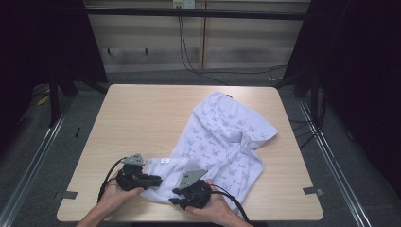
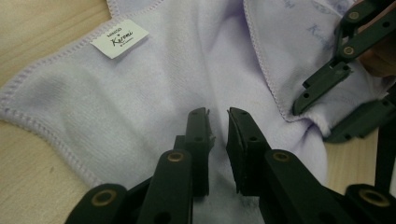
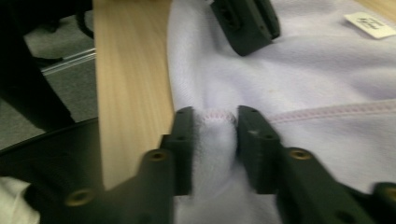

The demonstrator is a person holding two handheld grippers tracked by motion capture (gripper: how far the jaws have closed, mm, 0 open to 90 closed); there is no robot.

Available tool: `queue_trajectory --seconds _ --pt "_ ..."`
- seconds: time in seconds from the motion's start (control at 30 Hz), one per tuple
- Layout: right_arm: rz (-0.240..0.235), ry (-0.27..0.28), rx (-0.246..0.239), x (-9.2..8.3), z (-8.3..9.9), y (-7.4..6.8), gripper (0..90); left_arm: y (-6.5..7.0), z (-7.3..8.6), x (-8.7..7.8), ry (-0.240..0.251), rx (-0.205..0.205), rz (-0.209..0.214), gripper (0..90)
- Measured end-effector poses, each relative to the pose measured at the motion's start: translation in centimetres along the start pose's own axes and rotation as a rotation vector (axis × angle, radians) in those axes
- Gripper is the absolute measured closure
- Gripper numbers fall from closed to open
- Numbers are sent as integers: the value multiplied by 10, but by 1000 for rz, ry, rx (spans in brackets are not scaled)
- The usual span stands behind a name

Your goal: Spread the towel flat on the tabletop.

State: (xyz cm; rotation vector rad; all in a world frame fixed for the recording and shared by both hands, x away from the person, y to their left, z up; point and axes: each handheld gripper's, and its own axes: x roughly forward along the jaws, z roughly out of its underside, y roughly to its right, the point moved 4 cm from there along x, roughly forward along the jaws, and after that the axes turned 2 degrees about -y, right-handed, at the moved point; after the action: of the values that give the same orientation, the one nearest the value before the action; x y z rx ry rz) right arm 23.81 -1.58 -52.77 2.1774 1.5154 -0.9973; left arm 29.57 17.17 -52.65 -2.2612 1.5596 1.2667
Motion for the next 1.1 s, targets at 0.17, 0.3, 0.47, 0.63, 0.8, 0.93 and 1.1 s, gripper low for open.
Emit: queue_trajectory --seconds 0.17,0.3,0.47,0.63,0.8,0.93,1.1 --pt "-87 80 140 -20 1 16 804 0 1 -1 1 5 -10 791" --pt "-102 139 202 -43 2 27 824 4 2 0 -5 16 -18 803" --pt "-9 197 290 -93 25 50 860 5 2 -1 -3 4 -15 773" --pt "43 245 343 -129 50 66 861 -2 -10 -17 102 8 -4 678" --pt "138 276 389 -165 76 85 861 -47 -20 -35 195 -115 -88 676" --pt "178 277 416 -175 88 100 861 -65 -19 -22 172 -155 -60 623" --pt "179 252 409 -171 89 103 861 -61 -21 -6 84 -90 -100 560"
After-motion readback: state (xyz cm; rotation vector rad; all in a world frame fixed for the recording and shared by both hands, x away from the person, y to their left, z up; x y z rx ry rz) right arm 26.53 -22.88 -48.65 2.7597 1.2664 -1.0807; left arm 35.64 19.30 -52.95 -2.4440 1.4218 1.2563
